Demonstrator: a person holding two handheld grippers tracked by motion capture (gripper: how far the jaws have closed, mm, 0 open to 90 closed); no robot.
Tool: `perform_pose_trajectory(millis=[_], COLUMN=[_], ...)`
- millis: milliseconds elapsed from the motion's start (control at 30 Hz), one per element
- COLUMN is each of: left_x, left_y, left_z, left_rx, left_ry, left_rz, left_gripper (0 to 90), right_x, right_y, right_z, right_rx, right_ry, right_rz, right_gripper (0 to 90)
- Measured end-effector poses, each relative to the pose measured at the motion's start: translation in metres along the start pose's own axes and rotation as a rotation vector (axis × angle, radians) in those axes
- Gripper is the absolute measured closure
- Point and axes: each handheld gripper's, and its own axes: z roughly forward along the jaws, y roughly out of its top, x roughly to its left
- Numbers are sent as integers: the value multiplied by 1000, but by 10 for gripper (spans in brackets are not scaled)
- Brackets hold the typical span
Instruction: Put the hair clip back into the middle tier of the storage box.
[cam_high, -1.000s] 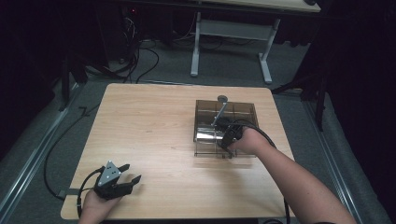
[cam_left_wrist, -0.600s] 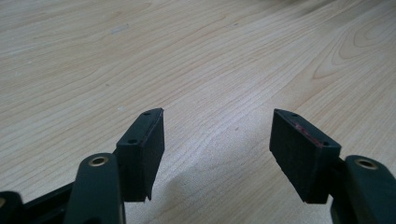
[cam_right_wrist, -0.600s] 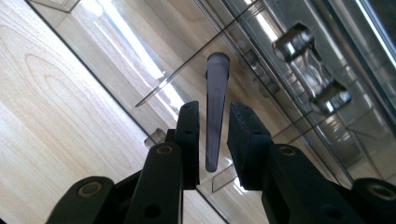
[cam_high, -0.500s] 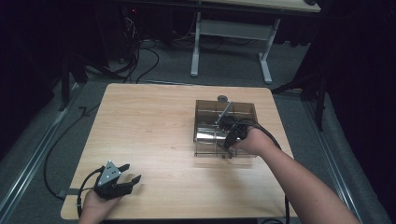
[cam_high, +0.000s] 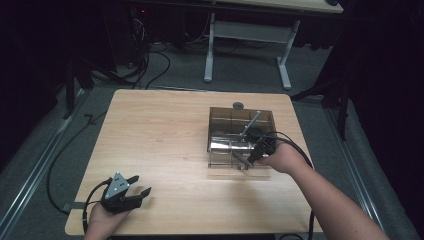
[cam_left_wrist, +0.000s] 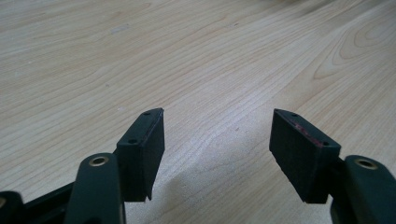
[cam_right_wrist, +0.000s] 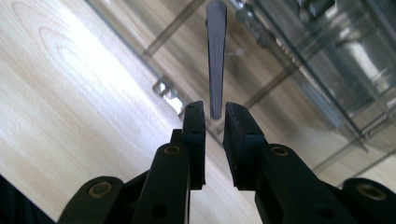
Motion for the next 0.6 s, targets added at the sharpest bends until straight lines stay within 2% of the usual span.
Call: perform_pose_trajectory(millis=[100,467,600], left_x=[0,0,0], left_y=[0,0,0], left_z=[0,0,0], left_rx=[0,3,3], left_ry=[2,2,3], left_rz=[0,2,2], left_gripper=[361,361,361], right_x=[1,1,5], right_y=[-7,-34,-39], right_z=[-2,8,13], right_rx=[8,21,29], right_ry=[4,24,35], right_rz=[36,58,86], right_gripper=[789,789,788])
